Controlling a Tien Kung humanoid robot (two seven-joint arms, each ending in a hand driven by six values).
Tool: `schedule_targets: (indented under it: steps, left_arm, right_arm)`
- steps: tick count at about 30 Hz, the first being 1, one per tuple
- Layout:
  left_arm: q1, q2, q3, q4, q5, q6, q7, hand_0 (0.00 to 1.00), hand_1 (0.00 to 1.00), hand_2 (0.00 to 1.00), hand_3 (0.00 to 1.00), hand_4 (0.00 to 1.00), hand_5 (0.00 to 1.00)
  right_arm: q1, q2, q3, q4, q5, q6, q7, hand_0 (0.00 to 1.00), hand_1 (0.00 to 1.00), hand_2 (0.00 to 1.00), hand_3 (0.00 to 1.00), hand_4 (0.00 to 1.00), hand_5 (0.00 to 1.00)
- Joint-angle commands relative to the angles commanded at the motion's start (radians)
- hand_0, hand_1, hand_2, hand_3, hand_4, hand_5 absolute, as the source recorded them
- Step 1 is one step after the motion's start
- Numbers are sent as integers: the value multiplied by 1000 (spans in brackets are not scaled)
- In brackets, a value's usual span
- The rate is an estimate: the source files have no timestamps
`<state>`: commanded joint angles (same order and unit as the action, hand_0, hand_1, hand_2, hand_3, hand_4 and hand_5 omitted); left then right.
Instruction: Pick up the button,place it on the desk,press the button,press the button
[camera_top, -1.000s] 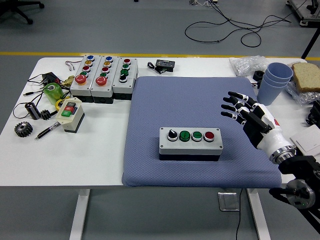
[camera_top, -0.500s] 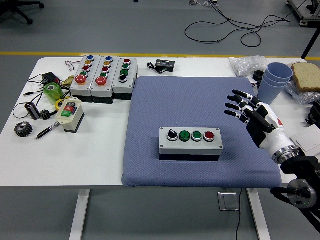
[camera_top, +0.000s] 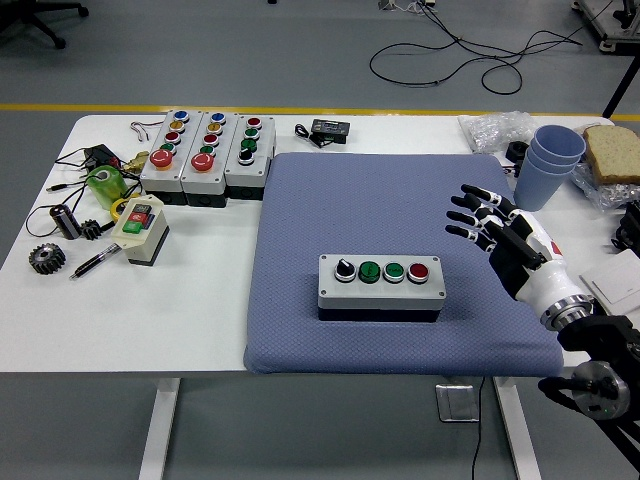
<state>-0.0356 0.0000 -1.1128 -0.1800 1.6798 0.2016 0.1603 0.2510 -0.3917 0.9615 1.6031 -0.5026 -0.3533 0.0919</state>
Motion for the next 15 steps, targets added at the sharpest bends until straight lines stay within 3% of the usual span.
schedule_targets:
  steps: [15]
  left_arm:
    - [-7,0,5,0,-20,4,-3,594,634,671,544,347,695]
  right_arm:
    - [3,1,16,0,58,9,5,653,608,662,640,742,287]
